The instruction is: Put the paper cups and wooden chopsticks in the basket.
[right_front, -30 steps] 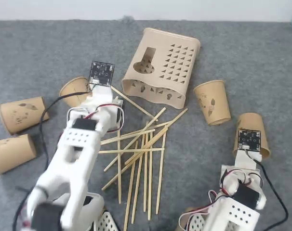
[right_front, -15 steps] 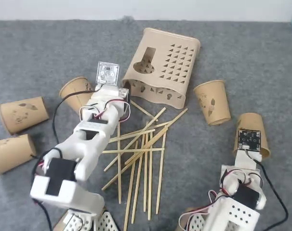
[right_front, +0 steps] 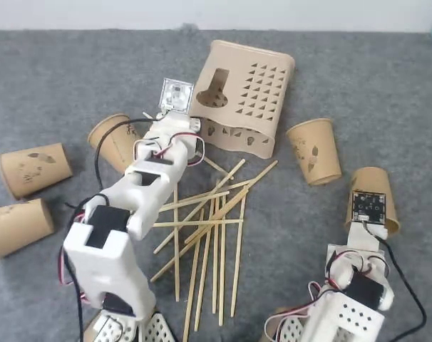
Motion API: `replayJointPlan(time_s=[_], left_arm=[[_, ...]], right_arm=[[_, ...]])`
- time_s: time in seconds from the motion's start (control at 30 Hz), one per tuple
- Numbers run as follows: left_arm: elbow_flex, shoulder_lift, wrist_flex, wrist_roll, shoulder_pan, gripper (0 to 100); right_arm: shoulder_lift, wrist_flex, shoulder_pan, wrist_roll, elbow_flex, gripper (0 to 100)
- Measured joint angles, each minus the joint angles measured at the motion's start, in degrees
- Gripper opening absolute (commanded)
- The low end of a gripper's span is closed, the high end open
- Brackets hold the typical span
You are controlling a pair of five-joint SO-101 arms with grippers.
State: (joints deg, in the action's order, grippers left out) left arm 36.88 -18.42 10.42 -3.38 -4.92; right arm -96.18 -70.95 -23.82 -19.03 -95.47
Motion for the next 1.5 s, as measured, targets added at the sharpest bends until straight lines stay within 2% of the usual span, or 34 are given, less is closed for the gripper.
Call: replayJointPlan(time_s=[0.13,0.27,0.37,0.57,0.8,1.0,1.27,1.5], left_arm=[[-0.4,5.3,-9.2,0.0,0.0,1],[-0.5,15.6,-21.9,0.0,0.0,1],[-4.3,24.1,-33.9,-4.0,0.0,1],[-24.3,28.3,-58.3,-7.7,0.2,1],[-54.7,13.5,-79.8,-11.9,0.2,1],[-77.0,-2.1,-89.8,-13.6,0.4,1],[-97.7,-20.3,-95.0,-14.2,2.3,2],[-110.9,-30.2,-101.3,-14.6,2.9,24]], right_arm=[[0.0,0.0,0.0,0.0,0.0,1.3],[0.0,0.0,0.0,0.0,0.0,1.3],[0.0,0.0,0.0,0.0,0.0,1.3],[0.0,0.0,0.0,0.0,0.0,1.3],[0.0,0.0,0.0,0.0,0.0,1.3],[0.0,0.0,0.0,0.0,0.0,1.3],[0.0,0.0,0.0,0.0,0.0,1.2],[0.0,0.0,0.0,0.0,0.0,1.2]])
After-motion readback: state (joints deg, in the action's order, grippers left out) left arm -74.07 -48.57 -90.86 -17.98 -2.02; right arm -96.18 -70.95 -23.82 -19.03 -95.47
